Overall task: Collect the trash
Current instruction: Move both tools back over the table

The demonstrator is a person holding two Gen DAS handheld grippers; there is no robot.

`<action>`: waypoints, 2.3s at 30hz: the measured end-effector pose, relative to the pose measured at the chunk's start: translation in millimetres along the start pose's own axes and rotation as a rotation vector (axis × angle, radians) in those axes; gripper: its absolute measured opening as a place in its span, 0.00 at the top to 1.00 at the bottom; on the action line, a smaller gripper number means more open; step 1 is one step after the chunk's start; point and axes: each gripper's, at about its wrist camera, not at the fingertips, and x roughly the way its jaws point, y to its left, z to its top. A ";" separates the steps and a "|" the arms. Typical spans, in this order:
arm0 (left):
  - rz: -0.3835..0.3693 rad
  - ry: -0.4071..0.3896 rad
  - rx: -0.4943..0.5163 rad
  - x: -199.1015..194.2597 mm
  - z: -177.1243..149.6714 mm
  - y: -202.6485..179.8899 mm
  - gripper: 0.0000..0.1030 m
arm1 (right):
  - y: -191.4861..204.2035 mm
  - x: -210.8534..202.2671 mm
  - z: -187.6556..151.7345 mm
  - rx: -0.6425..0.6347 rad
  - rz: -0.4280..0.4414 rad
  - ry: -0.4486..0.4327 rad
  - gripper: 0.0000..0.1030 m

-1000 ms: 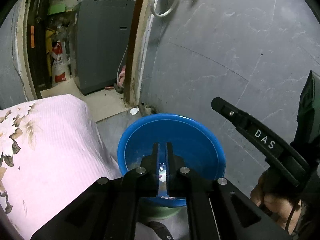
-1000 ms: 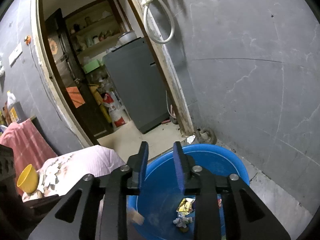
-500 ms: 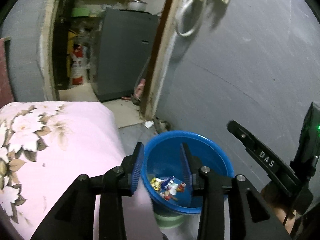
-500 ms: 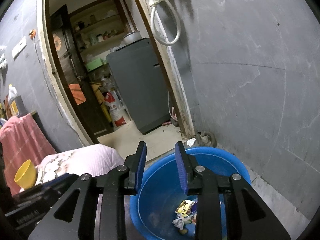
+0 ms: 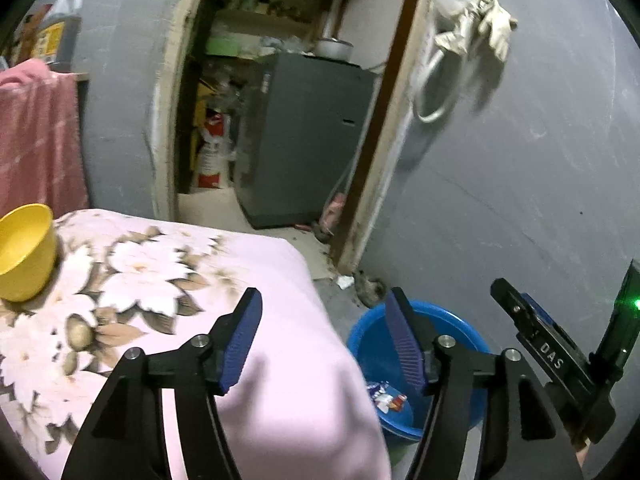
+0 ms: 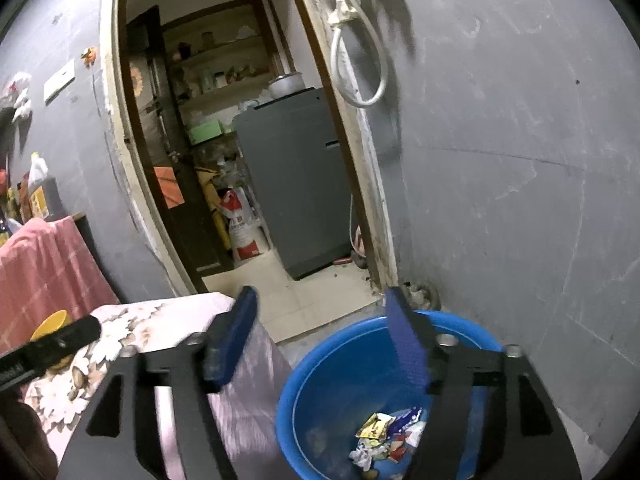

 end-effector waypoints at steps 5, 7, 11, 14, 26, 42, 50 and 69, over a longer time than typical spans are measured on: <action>0.068 -0.080 -0.029 -23.6 0.1 15.9 0.15 | 11.0 -3.7 0.7 -0.009 0.045 -0.043 0.14; 0.116 -0.135 -0.039 -35.9 -1.7 24.3 0.08 | 18.9 -5.0 0.2 -0.013 0.075 -0.053 0.05; 0.202 -0.214 -0.034 -55.1 -8.6 37.6 0.05 | 39.5 -13.3 -2.4 -0.055 0.142 -0.098 0.00; 0.259 -0.267 -0.025 -71.8 -12.2 48.4 0.04 | 57.0 -22.3 -5.6 -0.096 0.191 -0.154 0.00; 0.428 -0.413 -0.044 -131.8 -48.9 87.0 0.03 | 122.9 -45.5 -24.9 -0.213 0.345 -0.262 0.00; 0.560 -0.467 -0.014 -176.8 -84.8 129.1 0.02 | 182.6 -65.8 -59.5 -0.390 0.461 -0.336 0.00; 0.548 -0.451 -0.009 -171.1 -91.1 141.3 0.02 | 198.0 -54.6 -70.2 -0.446 0.473 -0.270 0.00; 0.505 -0.059 -0.175 -107.3 -76.6 207.3 0.03 | 273.2 54.9 -61.1 -0.507 0.560 0.258 0.22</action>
